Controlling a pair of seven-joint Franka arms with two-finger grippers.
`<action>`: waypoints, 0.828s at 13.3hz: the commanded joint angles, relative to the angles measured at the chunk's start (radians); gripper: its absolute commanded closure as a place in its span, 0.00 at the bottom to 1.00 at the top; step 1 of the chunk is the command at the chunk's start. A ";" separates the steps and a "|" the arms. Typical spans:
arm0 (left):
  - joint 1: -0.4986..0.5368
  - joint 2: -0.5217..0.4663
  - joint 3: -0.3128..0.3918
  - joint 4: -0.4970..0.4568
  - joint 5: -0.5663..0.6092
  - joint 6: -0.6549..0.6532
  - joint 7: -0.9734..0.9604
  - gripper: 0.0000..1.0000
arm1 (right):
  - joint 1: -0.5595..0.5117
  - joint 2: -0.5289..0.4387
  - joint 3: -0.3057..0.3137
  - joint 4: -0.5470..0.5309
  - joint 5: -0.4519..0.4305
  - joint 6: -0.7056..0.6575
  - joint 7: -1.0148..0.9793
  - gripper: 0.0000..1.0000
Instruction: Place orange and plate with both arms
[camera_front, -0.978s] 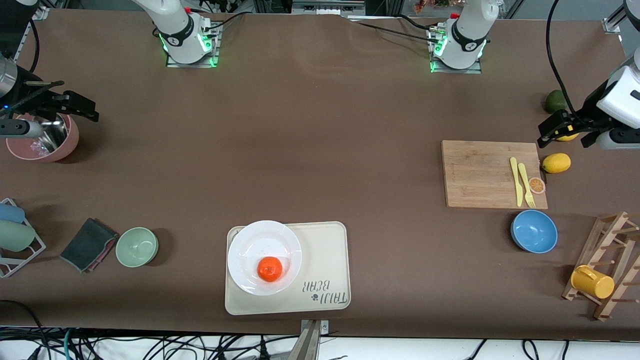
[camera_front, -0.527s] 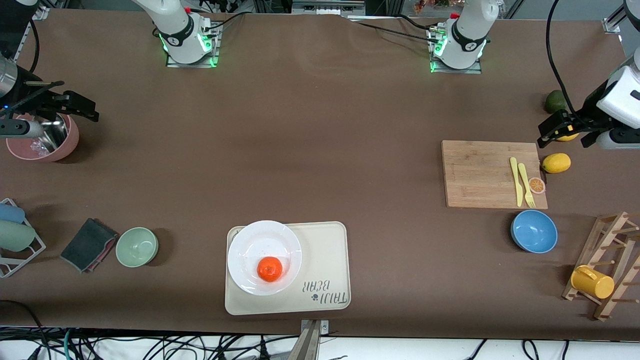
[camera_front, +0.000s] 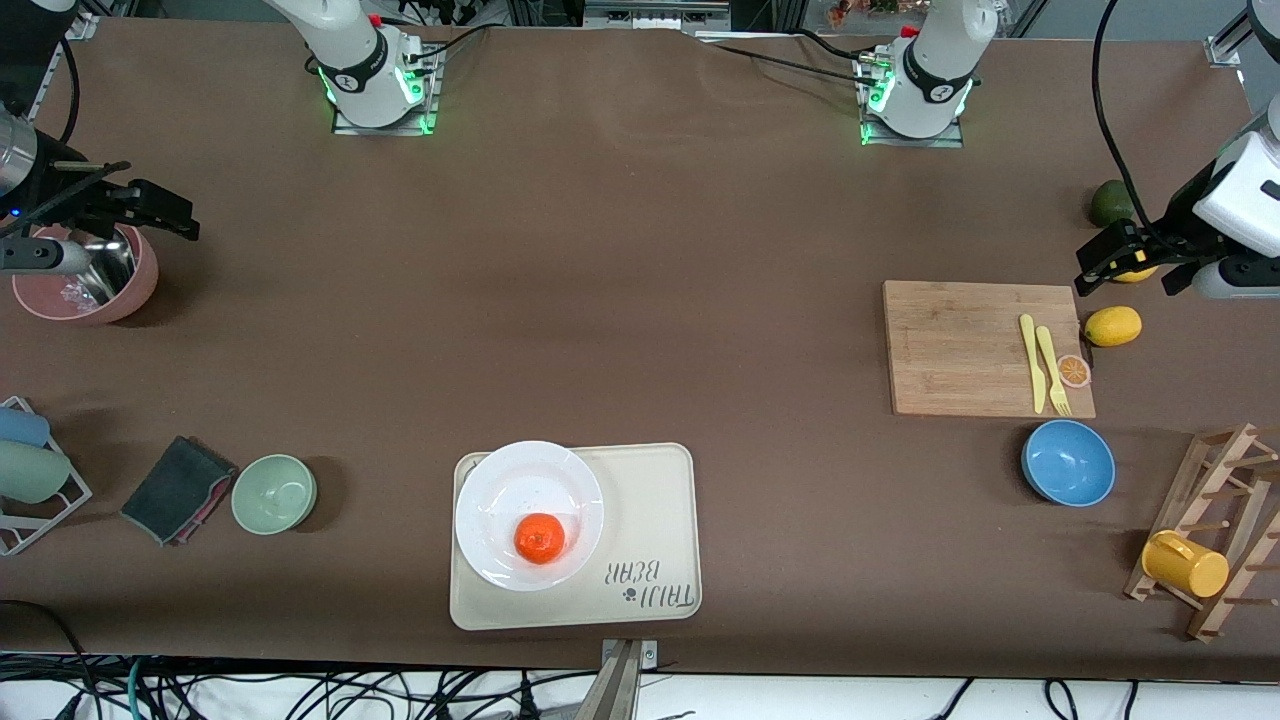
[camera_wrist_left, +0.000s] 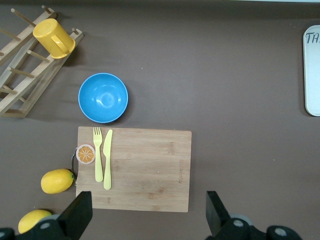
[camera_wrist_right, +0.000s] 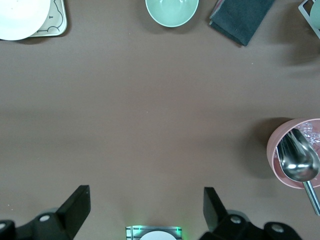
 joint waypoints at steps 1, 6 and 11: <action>0.003 0.007 -0.004 0.025 0.022 -0.020 0.016 0.00 | -0.006 0.005 0.005 0.019 -0.011 -0.022 -0.004 0.00; 0.003 0.006 -0.006 0.025 0.021 -0.020 0.016 0.00 | -0.006 0.004 -0.005 0.017 -0.011 -0.026 -0.006 0.00; 0.003 0.006 -0.006 0.025 0.022 -0.020 0.016 0.00 | -0.007 0.004 -0.005 0.017 -0.011 -0.029 -0.006 0.00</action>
